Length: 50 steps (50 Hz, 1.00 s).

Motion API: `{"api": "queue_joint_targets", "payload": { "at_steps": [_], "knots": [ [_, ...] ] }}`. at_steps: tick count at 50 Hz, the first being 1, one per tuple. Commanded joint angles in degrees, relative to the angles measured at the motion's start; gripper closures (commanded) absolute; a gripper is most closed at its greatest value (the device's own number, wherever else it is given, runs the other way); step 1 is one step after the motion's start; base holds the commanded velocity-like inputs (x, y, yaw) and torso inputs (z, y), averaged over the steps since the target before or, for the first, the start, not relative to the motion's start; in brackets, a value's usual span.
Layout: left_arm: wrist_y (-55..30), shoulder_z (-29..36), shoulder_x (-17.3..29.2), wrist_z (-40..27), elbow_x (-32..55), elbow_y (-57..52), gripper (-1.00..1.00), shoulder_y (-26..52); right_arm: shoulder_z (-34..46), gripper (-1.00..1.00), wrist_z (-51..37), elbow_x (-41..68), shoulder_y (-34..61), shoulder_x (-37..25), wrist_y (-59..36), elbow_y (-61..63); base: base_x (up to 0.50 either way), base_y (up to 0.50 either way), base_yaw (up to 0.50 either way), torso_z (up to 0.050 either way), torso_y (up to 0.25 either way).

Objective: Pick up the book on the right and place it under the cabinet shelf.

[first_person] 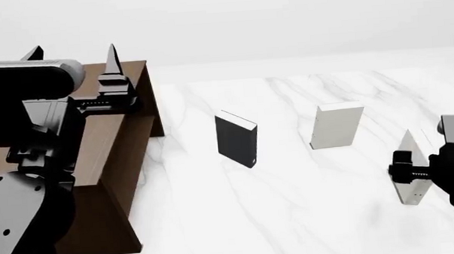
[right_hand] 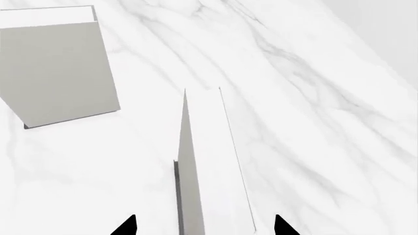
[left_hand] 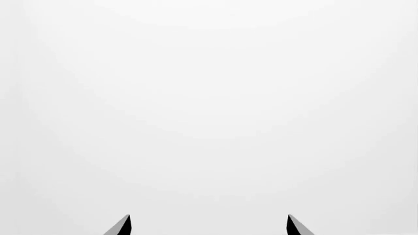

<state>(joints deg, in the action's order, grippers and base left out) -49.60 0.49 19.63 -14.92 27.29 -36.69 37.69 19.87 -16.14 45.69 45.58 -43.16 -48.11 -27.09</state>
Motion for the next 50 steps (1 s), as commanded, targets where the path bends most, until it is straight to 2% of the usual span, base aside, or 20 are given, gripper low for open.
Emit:
{"api": "queue_joint_targets", "payload": {
  "at_steps": [1,3,4,30,50],
  "knots": [
    [0.1,0.0,0.1,-0.2,0.3,-0.2,-1.00,-0.1,-0.1,-1.00,0.0,0.0,-0.6,0.0,0.4,-0.5,0.00,0.00,0.00,0.000,0.000],
    [0.1,0.0,0.1,-0.2,0.4,-0.2,-1.00,0.0,-0.1,-1.00,0.1,0.0,-0.7,0.0,0.5,-0.7,0.00,0.00,0.00,0.000,0.000],
    [0.0,0.0,0.2,-0.3,0.5,-0.3,-1.00,0.0,-0.1,1.00,0.2,-0.1,-0.7,0.0,0.6,-0.8,0.00,0.00,0.00,0.000,0.000],
    [0.7,-0.2,0.6,-0.6,1.1,-0.5,-1.00,-0.5,0.0,1.00,-1.0,0.0,0.0,-0.5,-0.3,2.8,0.00,0.00,0.00,0.000,0.000],
    [0.1,-1.2,1.1,-1.0,2.3,-1.0,-1.00,0.1,0.0,1.00,-4.5,2.7,8.0,-3.5,-9.0,16.8,0.00,0.00,0.00,0.000,0.002]
  ]
}}
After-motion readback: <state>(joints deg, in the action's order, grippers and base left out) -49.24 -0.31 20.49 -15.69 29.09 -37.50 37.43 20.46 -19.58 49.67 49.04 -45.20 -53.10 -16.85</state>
